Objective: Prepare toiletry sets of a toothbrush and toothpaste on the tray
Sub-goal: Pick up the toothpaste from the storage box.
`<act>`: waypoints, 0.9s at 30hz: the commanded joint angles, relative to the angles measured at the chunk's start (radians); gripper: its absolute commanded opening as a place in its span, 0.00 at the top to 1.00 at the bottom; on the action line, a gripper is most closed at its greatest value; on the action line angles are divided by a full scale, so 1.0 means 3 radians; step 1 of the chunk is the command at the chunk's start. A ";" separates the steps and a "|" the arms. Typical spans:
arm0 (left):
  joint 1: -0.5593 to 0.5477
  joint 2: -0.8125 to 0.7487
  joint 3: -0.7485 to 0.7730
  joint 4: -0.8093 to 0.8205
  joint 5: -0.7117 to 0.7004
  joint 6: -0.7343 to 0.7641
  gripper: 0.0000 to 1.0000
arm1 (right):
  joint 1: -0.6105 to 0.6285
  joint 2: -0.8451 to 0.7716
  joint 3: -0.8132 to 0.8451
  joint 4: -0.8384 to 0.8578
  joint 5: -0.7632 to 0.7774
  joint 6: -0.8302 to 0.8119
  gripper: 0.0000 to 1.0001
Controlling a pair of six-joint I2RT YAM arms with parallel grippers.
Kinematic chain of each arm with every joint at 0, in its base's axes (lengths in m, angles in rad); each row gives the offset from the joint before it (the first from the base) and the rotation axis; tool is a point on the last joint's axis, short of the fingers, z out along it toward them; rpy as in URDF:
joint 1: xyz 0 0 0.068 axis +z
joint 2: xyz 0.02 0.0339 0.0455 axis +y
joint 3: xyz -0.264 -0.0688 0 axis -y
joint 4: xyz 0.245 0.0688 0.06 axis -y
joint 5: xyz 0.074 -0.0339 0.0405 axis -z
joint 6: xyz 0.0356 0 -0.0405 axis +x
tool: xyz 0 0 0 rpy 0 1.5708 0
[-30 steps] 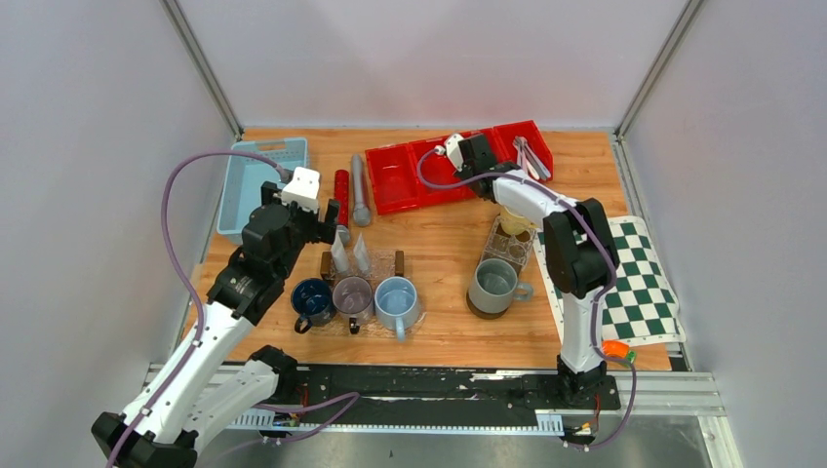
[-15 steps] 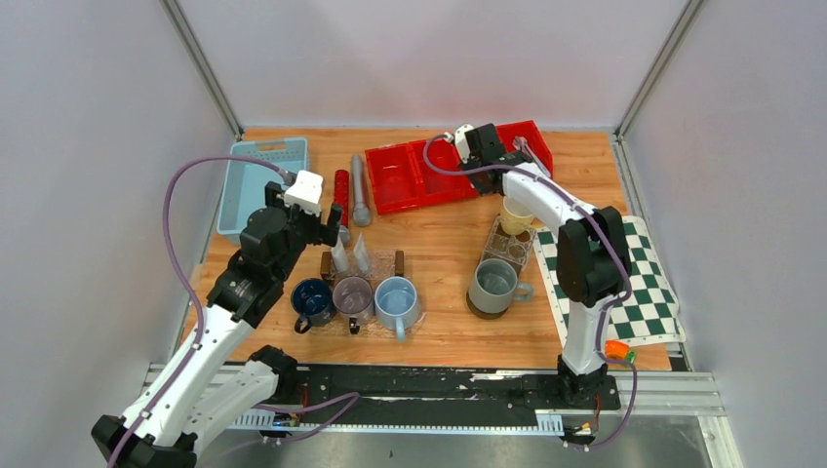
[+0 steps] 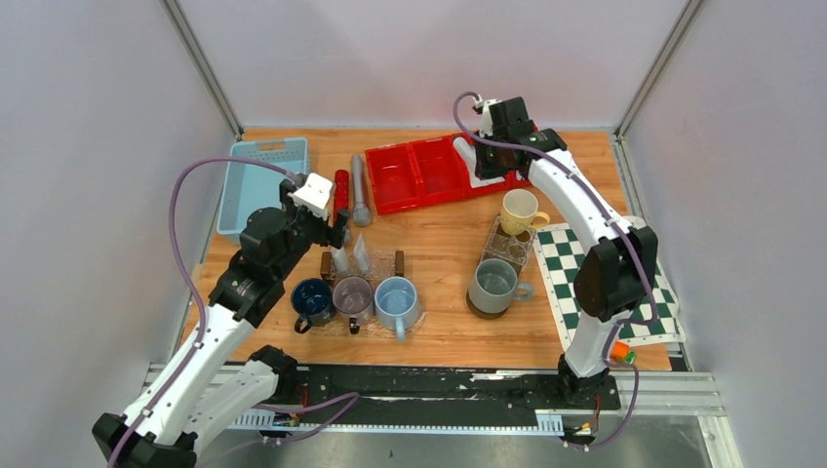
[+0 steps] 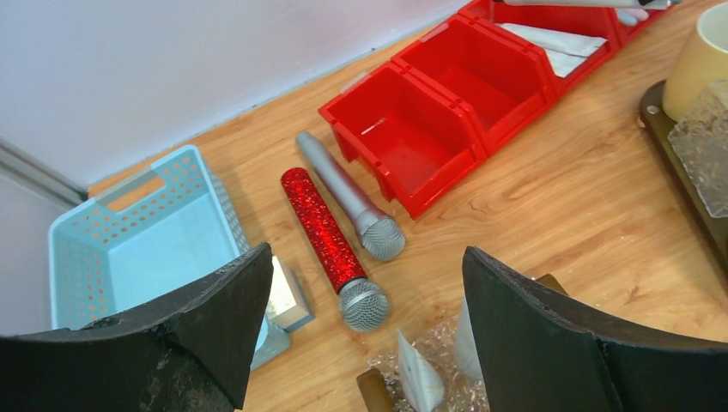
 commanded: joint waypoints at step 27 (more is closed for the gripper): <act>-0.1286 0.0409 -0.0066 0.1196 0.0340 0.1278 0.13 | -0.0153 -0.1124 -0.0589 -0.0061 -0.2083 0.2378 1.00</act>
